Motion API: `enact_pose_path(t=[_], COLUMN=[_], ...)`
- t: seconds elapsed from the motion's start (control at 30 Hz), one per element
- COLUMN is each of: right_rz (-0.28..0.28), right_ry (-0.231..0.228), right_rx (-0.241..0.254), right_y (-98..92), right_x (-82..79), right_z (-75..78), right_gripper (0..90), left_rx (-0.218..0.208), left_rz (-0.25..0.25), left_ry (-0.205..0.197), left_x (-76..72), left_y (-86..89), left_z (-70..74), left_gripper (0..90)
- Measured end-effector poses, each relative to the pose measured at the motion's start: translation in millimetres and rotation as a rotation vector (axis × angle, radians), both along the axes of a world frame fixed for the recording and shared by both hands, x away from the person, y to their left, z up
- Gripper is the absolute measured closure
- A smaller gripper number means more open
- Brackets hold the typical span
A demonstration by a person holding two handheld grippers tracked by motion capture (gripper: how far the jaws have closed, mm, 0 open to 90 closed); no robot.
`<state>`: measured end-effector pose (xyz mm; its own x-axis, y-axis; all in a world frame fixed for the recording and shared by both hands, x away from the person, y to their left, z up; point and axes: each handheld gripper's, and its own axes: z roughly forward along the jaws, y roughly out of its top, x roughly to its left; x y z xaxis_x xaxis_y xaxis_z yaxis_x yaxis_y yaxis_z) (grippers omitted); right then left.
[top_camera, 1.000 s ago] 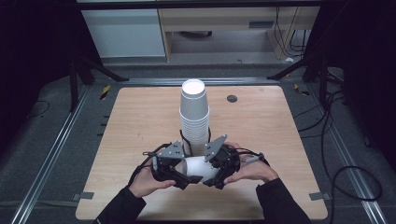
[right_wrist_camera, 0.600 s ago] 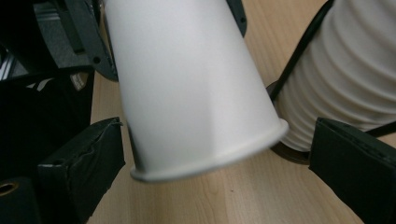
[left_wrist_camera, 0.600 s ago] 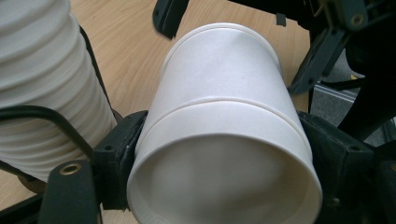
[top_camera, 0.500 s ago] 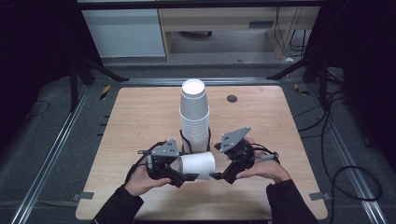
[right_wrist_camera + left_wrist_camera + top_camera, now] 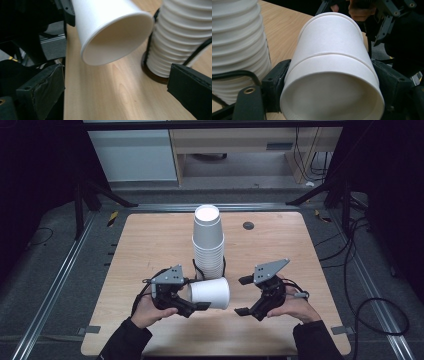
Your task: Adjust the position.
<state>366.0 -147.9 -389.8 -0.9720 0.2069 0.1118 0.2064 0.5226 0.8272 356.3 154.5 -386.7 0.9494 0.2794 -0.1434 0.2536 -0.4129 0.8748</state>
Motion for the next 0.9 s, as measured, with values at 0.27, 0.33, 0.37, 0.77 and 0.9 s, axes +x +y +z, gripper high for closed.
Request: enact_pose_path(t=[0.27,0.33,0.37,0.77,0.9], right_rz=[0.044,0.052,0.058,0.081,0.100], right_ry=[0.026,0.031,0.031,0.057,0.064], right_rx=[0.016,0.022,0.028,0.030,0.034], right_y=[11.3,13.8,14.9,24.7,28.0], right_x=[-2.2,-2.1,-1.6,3.2,4.1], right_z=[-4.7,-4.9,-5.0,-11.2,-14.0], right_gripper=[1.5,1.7,1.8,2.6,4.2], left_rx=[-0.033,-0.032,-0.030,-0.038,-0.029], left_rz=[-0.052,-0.059,-0.066,-0.101,-0.112], left_ry=[0.000,0.002,0.000,0.010,0.013], left_x=[-0.8,-0.5,-0.5,-0.8,-1.5], left_y=[-6.9,-9.4,-10.6,-19.6,-22.1], left_z=[6.7,6.6,6.4,3.9,2.1], left_gripper=[21.8,21.8,21.8,21.9,21.9])
